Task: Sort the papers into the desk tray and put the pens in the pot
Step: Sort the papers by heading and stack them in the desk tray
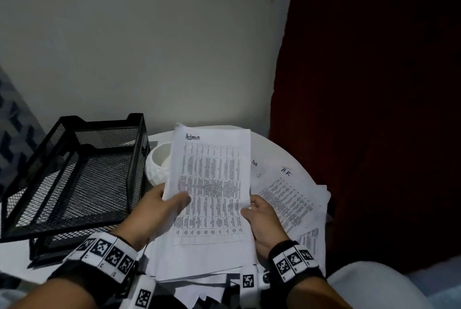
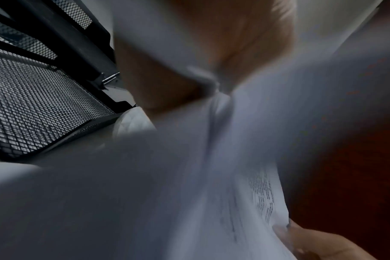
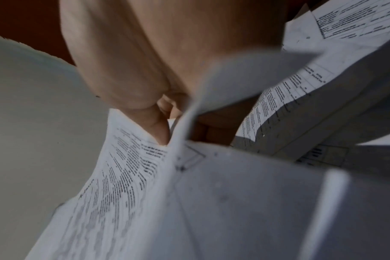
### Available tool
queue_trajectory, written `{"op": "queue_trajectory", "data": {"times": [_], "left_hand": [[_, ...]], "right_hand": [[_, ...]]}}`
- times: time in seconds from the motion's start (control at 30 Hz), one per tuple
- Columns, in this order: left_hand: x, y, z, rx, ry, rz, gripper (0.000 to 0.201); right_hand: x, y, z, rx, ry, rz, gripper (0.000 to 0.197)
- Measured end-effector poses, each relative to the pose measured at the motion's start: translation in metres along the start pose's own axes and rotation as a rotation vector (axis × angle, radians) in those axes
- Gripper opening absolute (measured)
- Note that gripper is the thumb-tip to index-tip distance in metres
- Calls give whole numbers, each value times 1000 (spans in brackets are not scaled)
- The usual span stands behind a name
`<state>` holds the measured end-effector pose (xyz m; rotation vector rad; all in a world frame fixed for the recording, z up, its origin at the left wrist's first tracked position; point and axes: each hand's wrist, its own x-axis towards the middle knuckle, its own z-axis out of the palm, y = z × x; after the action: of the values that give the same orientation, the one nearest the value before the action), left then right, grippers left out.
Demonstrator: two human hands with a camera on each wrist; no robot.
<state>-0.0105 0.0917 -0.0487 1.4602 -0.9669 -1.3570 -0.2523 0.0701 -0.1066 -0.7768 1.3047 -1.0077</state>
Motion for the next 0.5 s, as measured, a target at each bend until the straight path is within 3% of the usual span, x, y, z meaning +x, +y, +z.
{"op": "queue_trajectory", "data": {"times": [0.07, 0.13, 0.27, 0.3, 0.33, 0.37, 0.43, 0.5], "left_hand": [[2, -5, -4, 129, 42, -6, 12], [6, -8, -12, 176, 94, -24, 12], [8, -2, -24, 248, 171, 16, 6], [8, -1, -26, 280, 189, 39, 5], [6, 3, -27, 313, 201, 52, 4], [6, 3, -29, 321, 213, 59, 3], [7, 3, -32, 331, 214, 59, 4], [6, 4, -33, 348, 214, 49, 4]], "right_hand": [[-1, -2, -1, -9, -14, 12, 23], [2, -3, -9, -37, 18, 77, 16], [32, 15, -58, -315, 378, 144, 21], [39, 23, -73, -397, 487, 169, 12], [44, 30, -86, -451, 592, 202, 17], [50, 41, -98, -455, 670, 243, 40], [41, 44, -101, -382, 715, 293, 64], [37, 48, -99, -356, 676, 325, 65]]}}
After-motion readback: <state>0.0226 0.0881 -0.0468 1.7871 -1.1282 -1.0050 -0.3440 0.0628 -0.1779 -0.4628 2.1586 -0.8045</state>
